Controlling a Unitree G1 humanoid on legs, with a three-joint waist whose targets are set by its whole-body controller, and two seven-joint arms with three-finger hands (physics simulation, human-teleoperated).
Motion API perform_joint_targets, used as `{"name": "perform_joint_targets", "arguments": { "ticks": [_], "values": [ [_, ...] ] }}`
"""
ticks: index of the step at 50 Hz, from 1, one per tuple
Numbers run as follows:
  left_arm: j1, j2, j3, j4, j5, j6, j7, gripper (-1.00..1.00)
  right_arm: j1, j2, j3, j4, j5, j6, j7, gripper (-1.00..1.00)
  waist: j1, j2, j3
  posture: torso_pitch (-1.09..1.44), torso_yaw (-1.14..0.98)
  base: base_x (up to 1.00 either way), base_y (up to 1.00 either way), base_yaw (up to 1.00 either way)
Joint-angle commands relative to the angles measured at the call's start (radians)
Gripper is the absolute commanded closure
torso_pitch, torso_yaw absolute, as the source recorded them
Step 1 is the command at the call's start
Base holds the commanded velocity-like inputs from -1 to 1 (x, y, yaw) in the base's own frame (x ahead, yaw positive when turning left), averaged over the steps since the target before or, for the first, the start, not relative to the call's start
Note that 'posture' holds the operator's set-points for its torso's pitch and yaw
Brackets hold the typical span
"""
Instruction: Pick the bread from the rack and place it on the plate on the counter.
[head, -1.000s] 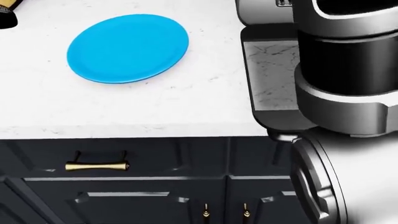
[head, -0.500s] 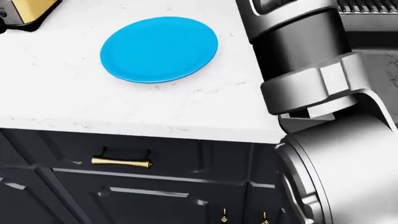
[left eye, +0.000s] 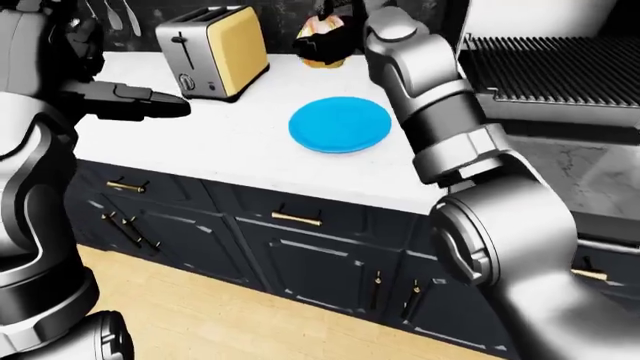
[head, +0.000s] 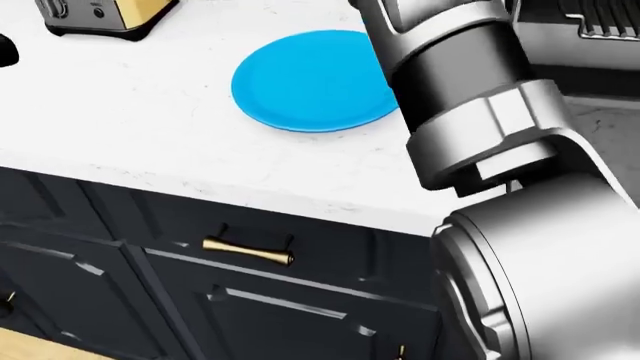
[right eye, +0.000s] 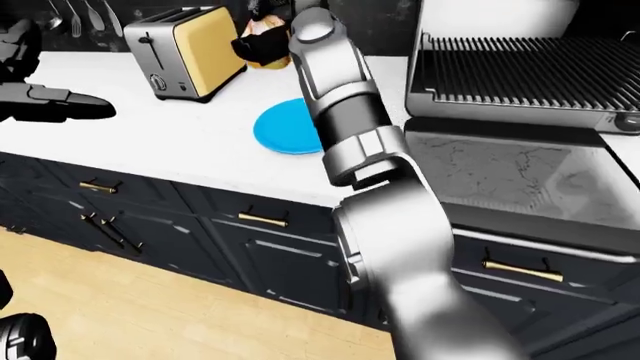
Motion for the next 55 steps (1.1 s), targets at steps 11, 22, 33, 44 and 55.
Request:
{"name": "perform_joint_targets", "arguments": {
  "ticks": [11,22,33,44,55],
  "values": [
    [-0.045,0.021,0.016,-0.018,0.022,-0.021,-0.005,-1.0,0.005,-0.03,-0.006,0.033,0.026,-0.098,-0.048,1.0,0.03,0.004,-0.029,0.0,0.41,0.0,0.0,0.0],
    [-0.041,0.012,0.015,-0.013,0.036,-0.03,-0.012,-1.0,0.052,-0.04,-0.017,0.097,0.03,-0.161,-0.101,1.0,0.045,-0.002,-0.039,0.0,0.41,0.0,0.0,0.0],
    [-0.03,0.013,0.025,-0.027,0.034,-0.02,-0.013,-1.0,0.077,-0.043,-0.031,0.178,0.016,-0.223,-0.158,1.0,0.056,-0.006,-0.042,0.0,0.41,0.0,0.0,0.0],
    [-0.029,0.015,0.023,-0.023,0.036,-0.023,-0.014,-1.0,0.104,-0.042,-0.027,0.208,-0.032,-0.272,-0.218,1.0,0.064,-0.008,-0.046,0.0,0.41,0.0,0.0,0.0],
    [-0.029,0.017,0.025,-0.025,0.04,-0.021,-0.017,-1.0,0.128,-0.036,-0.012,0.221,-0.114,-0.281,-0.261,1.0,0.07,-0.01,-0.048,0.0,0.41,0.0,0.0,0.0]
  ]
}}
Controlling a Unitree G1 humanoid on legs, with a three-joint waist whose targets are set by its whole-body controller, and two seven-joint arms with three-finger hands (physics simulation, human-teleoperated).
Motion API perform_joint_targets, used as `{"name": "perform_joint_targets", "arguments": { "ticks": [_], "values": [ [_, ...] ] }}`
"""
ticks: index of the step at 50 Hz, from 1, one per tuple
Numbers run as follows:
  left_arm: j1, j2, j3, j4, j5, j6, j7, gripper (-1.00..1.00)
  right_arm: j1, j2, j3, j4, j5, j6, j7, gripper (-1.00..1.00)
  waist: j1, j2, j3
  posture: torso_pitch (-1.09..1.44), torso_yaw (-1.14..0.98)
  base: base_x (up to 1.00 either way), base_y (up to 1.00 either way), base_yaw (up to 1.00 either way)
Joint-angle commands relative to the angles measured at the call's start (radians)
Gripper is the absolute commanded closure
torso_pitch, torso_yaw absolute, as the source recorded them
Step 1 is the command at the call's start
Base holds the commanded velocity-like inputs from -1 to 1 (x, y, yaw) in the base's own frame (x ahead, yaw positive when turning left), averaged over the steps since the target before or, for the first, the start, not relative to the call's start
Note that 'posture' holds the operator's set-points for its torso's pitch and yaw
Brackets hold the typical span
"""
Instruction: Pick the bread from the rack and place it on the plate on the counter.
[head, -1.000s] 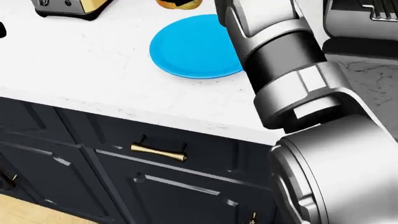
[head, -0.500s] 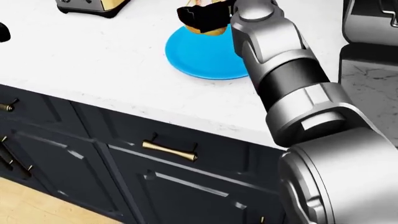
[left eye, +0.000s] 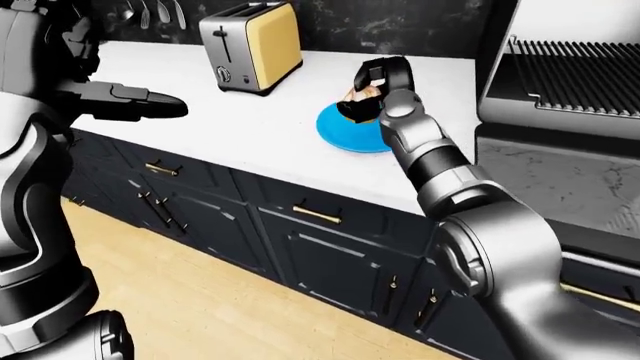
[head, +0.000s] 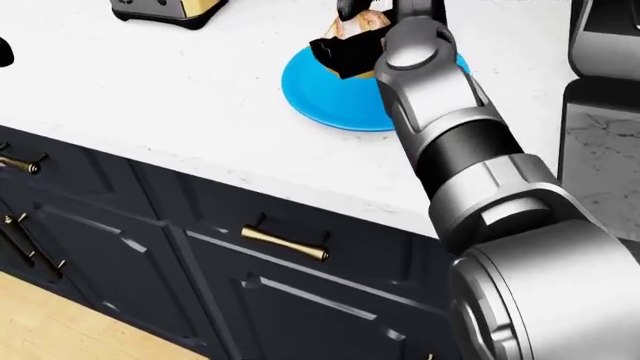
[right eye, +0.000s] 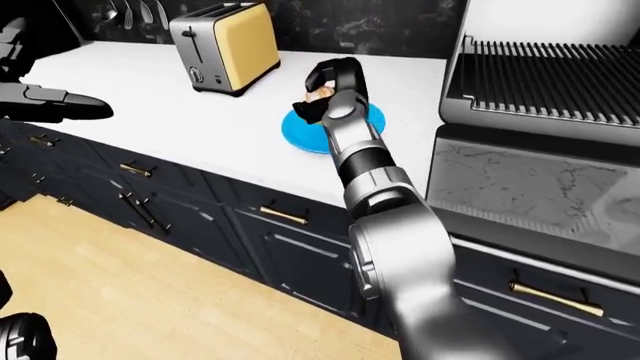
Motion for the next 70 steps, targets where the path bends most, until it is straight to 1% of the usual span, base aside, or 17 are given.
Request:
{"name": "perform_joint_targets", "arguments": {
  "ticks": [1,23,28,32,36,39,41,46,47,48,49,50,51,53,54,65,70],
  "values": [
    [-0.025,0.016,0.016,-0.021,0.007,-0.029,0.006,-1.0,-0.042,-0.009,0.004,-0.043,-0.023,-0.032,-0.016,1.0,0.0,0.003,-0.03,0.0,0.41,0.0,0.0,0.0],
    [-0.026,0.028,0.021,-0.035,0.001,-0.013,0.005,-1.0,-0.01,-0.013,-0.013,-0.024,-0.075,-0.01,-0.061,1.0,0.01,0.002,-0.033,0.0,0.41,0.0,0.0,0.0],
    [-0.038,0.031,0.017,-0.029,0.004,-0.012,0.0,-1.0,-0.007,-0.015,-0.012,-0.023,-0.082,-0.012,-0.073,0.8,0.012,0.001,-0.033,0.0,0.41,0.0,0.0,0.0],
    [-0.038,0.033,0.019,-0.031,0.004,-0.009,-0.001,-1.0,-0.002,-0.015,-0.012,-0.021,-0.088,-0.02,-0.084,0.76,0.012,0.001,-0.034,0.0,0.41,0.0,0.0,0.0],
    [-0.025,0.037,0.029,-0.044,0.002,-0.005,-0.003,-1.0,0.005,-0.015,-0.01,-0.016,-0.098,-0.028,-0.094,0.53,0.012,0.002,-0.034,0.0,0.41,0.0,0.0,0.0],
    [-0.018,0.036,0.033,-0.049,-0.002,-0.005,-0.001,-1.0,0.006,-0.015,-0.008,-0.016,-0.106,-0.033,-0.096,0.43,0.012,0.002,-0.034,0.0,0.41,0.0,0.0,0.0],
    [-0.015,0.037,0.035,-0.05,-0.004,-0.004,-0.001,-1.0,0.01,-0.014,-0.008,-0.014,-0.11,-0.036,-0.098,0.24,0.013,0.001,-0.034,0.0,0.41,0.0,0.0,0.0],
    [-0.015,0.04,0.036,-0.051,-0.006,-0.003,0.001,-1.0,0.011,-0.012,-0.009,-0.012,-0.116,-0.041,-0.097,-0.03,0.013,0.001,-0.034,0.0,0.41,0.0,0.0,0.0],
    [-0.015,0.04,0.036,-0.051,-0.007,-0.003,0.001,-1.0,0.012,-0.012,-0.009,-0.012,-0.118,-0.042,-0.098,-0.14,0.014,0.001,-0.034,0.0,0.41,0.0,0.0,0.0],
    [-0.015,0.041,0.036,-0.052,-0.008,-0.002,0.001,-1.0,0.012,-0.012,-0.009,-0.012,-0.119,-0.043,-0.098,-0.33,0.014,0.0,-0.034,0.0,0.41,0.0,0.0,0.0],
    [-0.014,0.042,0.036,-0.052,-0.008,-0.002,0.001,-1.0,0.011,-0.012,-0.012,-0.013,-0.117,-0.044,-0.097,-0.4,0.014,0.0,-0.034,0.0,0.41,0.0,0.0,0.0],
    [-0.013,0.042,0.037,-0.054,-0.01,-0.001,0.0,-1.0,0.01,-0.013,-0.012,-0.013,-0.118,-0.045,-0.097,-0.57,0.014,0.0,-0.034,0.0,0.41,0.0,0.0,0.0],
    [-0.013,0.042,0.037,-0.055,-0.01,-0.002,0.001,-1.0,0.01,-0.013,-0.012,-0.013,-0.118,-0.046,-0.096,-0.58,0.014,0.0,-0.034,0.0,0.41,0.0,0.0,0.0],
    [-0.014,0.04,0.034,-0.051,-0.009,-0.006,0.004,-1.0,0.01,-0.012,-0.013,-0.014,-0.118,-0.049,-0.094,-0.94,0.014,0.001,-0.034,0.0,0.41,0.0,0.0,0.0],
    [-0.015,0.04,0.033,-0.048,-0.008,-0.008,0.004,-1.0,0.009,-0.012,-0.013,-0.013,-0.118,-0.05,-0.094,-1.0,0.015,0.001,-0.034,0.0,0.41,0.0,0.0,0.0],
    [-0.032,0.041,0.026,-0.038,-0.007,-0.01,0.004,-1.0,-0.025,-0.019,-0.017,-0.022,-0.11,-0.039,-0.084,-1.0,0.016,0.0,-0.035,0.0,0.41,0.0,0.0,0.0],
    [-0.043,0.045,0.021,-0.029,-0.005,-0.01,0.0,-1.0,-0.095,-0.034,-0.026,-0.055,-0.075,-0.018,-0.05,-1.0,0.015,-0.001,-0.033,0.0,0.41,0.0,0.0,0.0]
  ]
}}
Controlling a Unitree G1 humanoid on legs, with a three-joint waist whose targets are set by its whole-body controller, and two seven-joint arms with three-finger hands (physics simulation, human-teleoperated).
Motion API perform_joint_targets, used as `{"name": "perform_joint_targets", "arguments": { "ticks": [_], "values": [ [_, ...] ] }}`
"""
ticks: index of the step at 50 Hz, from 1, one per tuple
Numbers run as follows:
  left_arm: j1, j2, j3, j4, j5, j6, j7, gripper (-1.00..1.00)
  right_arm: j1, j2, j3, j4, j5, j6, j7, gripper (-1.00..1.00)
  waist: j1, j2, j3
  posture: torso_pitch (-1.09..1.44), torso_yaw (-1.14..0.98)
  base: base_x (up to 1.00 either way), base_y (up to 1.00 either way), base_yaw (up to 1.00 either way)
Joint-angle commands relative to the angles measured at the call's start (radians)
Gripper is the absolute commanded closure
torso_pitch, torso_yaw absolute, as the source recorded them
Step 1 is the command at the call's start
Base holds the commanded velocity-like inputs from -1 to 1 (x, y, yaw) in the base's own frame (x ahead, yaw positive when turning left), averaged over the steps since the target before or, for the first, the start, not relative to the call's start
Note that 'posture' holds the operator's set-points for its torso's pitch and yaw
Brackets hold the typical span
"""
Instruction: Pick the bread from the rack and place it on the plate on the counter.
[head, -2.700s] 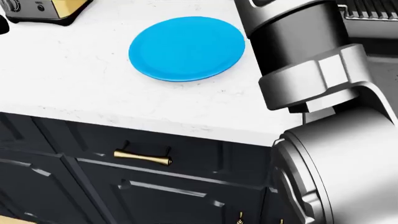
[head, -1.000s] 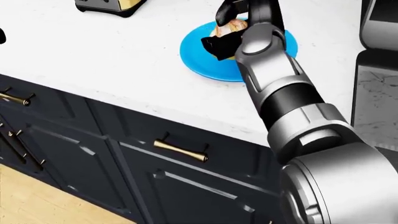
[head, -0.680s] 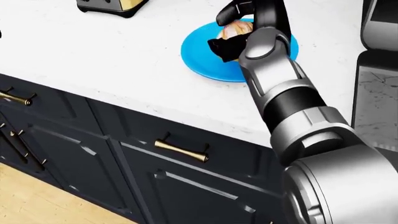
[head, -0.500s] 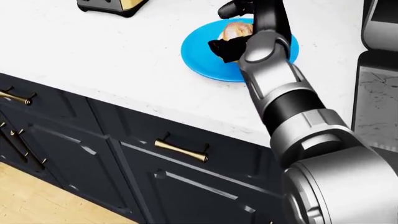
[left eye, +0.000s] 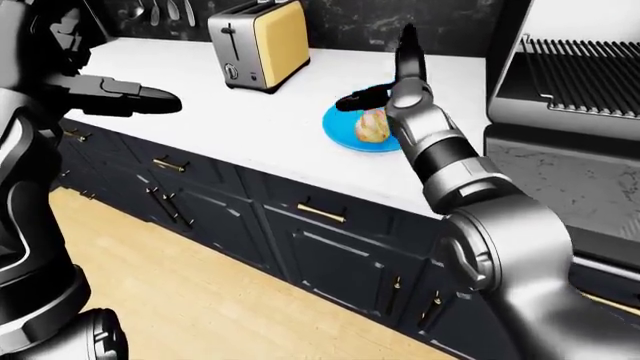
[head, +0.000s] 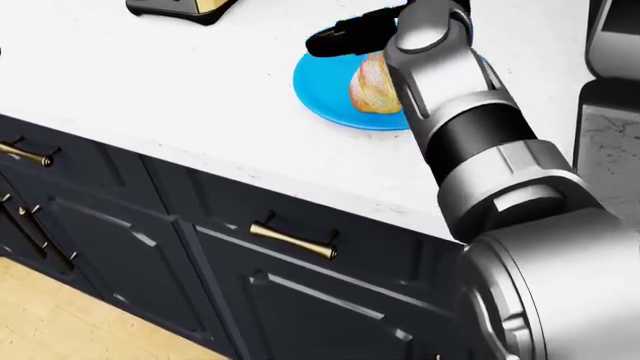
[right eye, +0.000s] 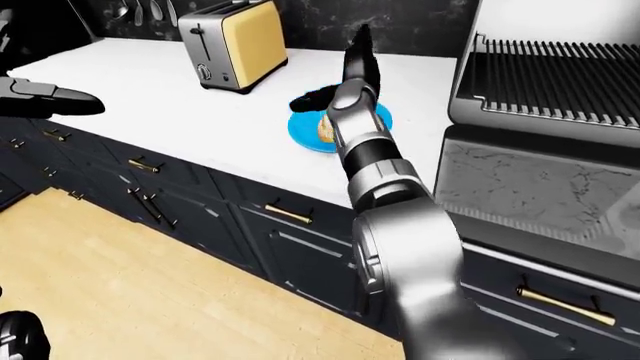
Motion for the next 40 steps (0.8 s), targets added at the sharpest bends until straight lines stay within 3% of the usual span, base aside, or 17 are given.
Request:
{"name": "perform_joint_targets", "arguments": {
  "ticks": [1,10,18,22,34,40],
  "values": [
    [-0.028,0.018,0.017,-0.022,0.006,-0.025,0.004,-1.0,-0.08,-0.018,0.0,-0.069,0.015,-0.016,0.012,-1.0,0.0,0.001,-0.034,0.0,0.41,0.0,0.0,0.0],
    [-0.018,0.019,0.025,-0.029,0.002,-0.024,0.003,-1.0,-0.18,-0.035,0.017,-0.167,0.074,0.055,0.061,-1.0,-0.002,0.003,-0.027,0.0,0.41,0.0,0.0,0.0],
    [-0.007,0.017,0.027,-0.035,0.002,-0.026,0.007,-1.0,-0.159,-0.047,0.035,-0.343,0.116,0.154,0.13,-1.0,-0.002,0.001,-0.024,0.0,0.41,0.0,0.0,0.0],
    [-0.013,0.016,0.023,-0.031,0.003,-0.025,0.008,-1.0,-0.106,-0.065,0.076,-0.519,0.091,0.252,0.201,-1.0,0.002,-0.003,-0.019,0.0,0.41,0.0,0.0,0.0],
    [-0.033,0.029,0.019,-0.041,0.003,0.0,0.005,-1.0,0.085,-0.099,0.057,-1.201,0.085,0.675,0.341,-1.0,0.01,-0.014,-0.01,0.0,0.41,0.0,0.0,0.0],
    [-0.04,0.04,0.026,-0.049,0.001,0.014,0.0,-1.0,0.117,-0.124,0.047,-1.403,0.072,0.822,0.394,-1.0,0.011,-0.018,-0.01,0.0,0.41,0.0,0.0,0.0]
  ]
}}
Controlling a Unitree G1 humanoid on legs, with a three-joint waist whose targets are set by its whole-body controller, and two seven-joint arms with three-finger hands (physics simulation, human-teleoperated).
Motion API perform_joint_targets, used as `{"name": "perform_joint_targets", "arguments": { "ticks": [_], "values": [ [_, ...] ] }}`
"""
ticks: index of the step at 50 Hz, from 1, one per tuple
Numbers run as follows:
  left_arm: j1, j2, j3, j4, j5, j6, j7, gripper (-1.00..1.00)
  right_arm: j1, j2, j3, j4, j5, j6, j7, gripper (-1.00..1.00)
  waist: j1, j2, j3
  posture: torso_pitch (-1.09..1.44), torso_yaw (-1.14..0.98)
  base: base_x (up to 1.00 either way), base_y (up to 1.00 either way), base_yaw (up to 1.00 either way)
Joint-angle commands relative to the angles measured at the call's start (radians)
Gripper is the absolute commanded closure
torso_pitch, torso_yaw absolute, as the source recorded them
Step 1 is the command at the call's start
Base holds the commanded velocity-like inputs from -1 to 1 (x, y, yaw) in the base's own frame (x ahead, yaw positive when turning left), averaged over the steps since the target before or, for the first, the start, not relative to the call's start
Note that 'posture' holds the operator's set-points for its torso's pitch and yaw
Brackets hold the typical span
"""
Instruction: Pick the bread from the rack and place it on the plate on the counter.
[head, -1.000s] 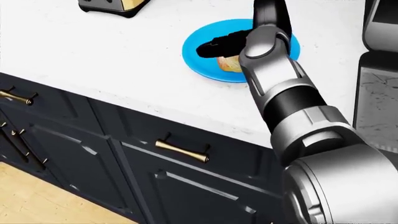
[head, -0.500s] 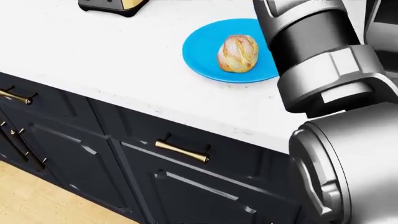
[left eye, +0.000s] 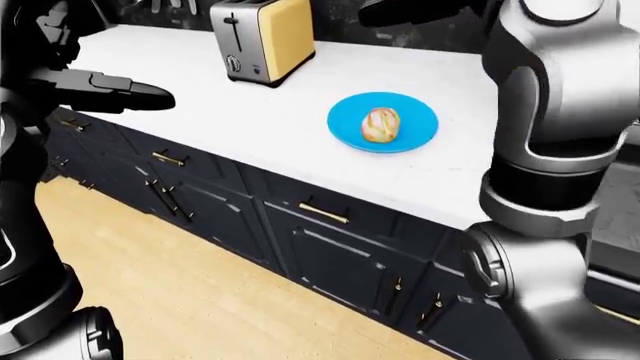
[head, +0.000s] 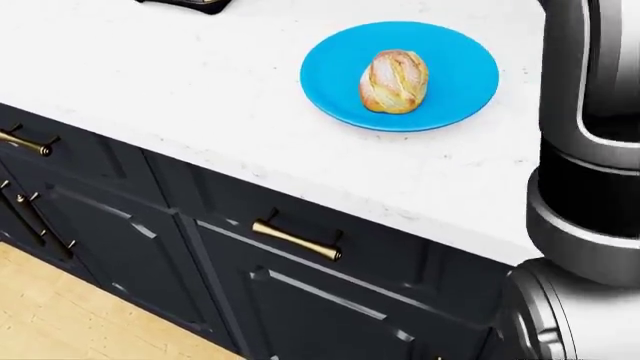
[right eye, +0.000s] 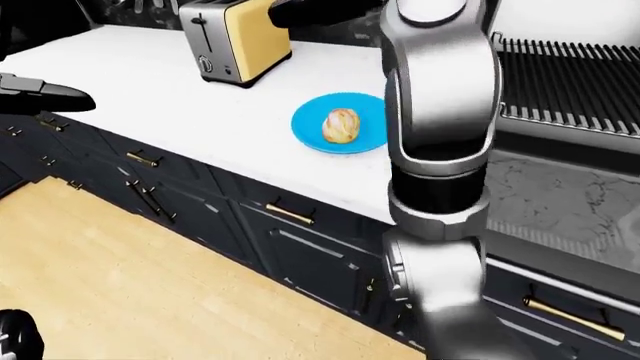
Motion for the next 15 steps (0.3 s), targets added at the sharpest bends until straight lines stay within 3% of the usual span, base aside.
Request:
{"name": "perform_joint_targets", "arguments": {
  "ticks": [1,11,15],
  "values": [
    [-0.029,0.019,0.016,-0.02,0.006,-0.024,0.007,-1.0,-0.029,-0.017,-0.007,-0.074,-0.011,0.041,0.016,-1.0,0.001,0.002,-0.028,0.0,0.41,0.0,0.0,0.0],
    [-0.028,0.014,0.01,-0.022,0.012,-0.026,0.01,-1.0,0.003,-0.038,-0.009,-0.367,-0.031,0.265,0.064,-1.0,0.002,-0.002,-0.024,0.0,0.41,0.0,0.0,0.0],
    [-0.022,0.009,0.013,-0.027,0.014,-0.028,0.01,-1.0,0.025,-0.063,-0.013,-0.394,-0.033,0.27,0.077,-1.0,0.003,-0.003,-0.022,0.0,0.41,0.0,0.0,0.0]
  ]
}}
